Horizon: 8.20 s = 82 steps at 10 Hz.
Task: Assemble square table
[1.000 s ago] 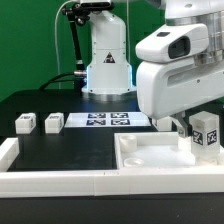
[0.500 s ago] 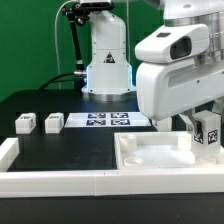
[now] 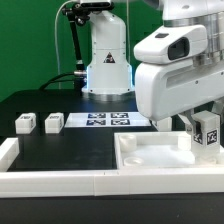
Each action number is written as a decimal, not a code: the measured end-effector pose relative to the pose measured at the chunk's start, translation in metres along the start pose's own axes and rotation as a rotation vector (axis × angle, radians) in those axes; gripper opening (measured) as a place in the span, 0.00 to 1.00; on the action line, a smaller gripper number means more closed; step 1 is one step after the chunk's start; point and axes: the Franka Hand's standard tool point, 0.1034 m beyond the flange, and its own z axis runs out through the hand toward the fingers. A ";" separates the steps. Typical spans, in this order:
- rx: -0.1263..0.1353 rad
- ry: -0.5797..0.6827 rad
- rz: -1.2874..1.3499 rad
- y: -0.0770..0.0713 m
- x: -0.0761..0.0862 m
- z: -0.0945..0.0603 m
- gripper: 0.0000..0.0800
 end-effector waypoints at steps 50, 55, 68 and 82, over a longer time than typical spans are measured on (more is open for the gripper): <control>-0.035 0.045 0.901 -0.003 0.000 0.005 0.36; -0.023 0.049 1.289 -0.005 0.001 0.007 0.36; -0.066 0.028 0.380 -0.005 0.001 0.007 0.81; -0.143 -0.008 -0.182 -0.001 0.001 0.007 0.36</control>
Offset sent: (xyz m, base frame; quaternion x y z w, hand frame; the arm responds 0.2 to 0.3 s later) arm -0.0133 0.0135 -0.0061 0.0159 -0.0021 0.2423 0.9701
